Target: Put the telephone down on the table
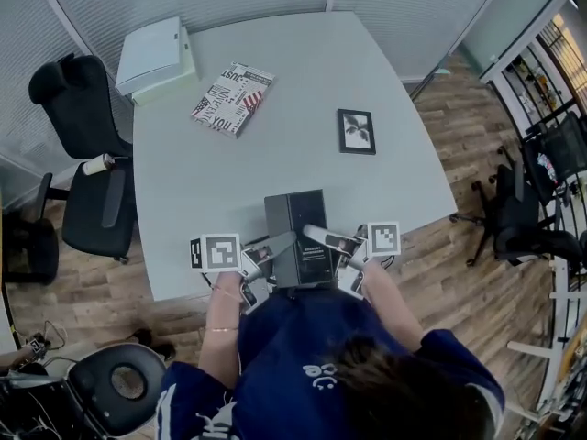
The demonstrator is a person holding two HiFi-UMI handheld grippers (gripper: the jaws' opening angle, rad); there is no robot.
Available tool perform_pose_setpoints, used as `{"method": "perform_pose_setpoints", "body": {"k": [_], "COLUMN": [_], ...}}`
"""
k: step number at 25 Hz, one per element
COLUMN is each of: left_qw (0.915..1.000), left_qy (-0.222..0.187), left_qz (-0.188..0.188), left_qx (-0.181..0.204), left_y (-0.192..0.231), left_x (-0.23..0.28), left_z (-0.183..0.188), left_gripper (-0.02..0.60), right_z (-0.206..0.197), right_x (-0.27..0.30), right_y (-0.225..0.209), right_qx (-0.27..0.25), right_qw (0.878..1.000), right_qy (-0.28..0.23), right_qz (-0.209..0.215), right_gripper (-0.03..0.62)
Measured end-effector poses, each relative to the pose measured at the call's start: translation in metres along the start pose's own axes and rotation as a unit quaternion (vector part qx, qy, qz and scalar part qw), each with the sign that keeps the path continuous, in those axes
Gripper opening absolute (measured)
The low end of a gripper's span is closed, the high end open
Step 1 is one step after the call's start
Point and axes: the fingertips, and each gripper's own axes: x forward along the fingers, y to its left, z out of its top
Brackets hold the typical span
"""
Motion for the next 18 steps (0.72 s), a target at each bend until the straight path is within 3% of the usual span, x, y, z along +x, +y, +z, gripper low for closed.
{"method": "perform_pose_setpoints", "body": {"k": [9, 18], "left_qw": [0.9999, 0.9994], "left_qy": [-0.004, -0.029], "left_qz": [-0.006, 0.003], "left_qx": [0.010, 0.018], "left_y": [0.000, -0.002], "left_x": [-0.005, 0.018], "left_z": [0.034, 0.082], "left_gripper": [0.183, 0.183], "right_z": [0.024, 0.077], "right_x": [0.023, 0.037], "right_y": [0.004, 0.007], "right_qx": [-0.014, -0.025], "right_qw": [1.000, 0.999], "right_qy": [0.001, 0.019], "right_qz": [-0.005, 0.009], "right_gripper": [0.170, 0.170]}}
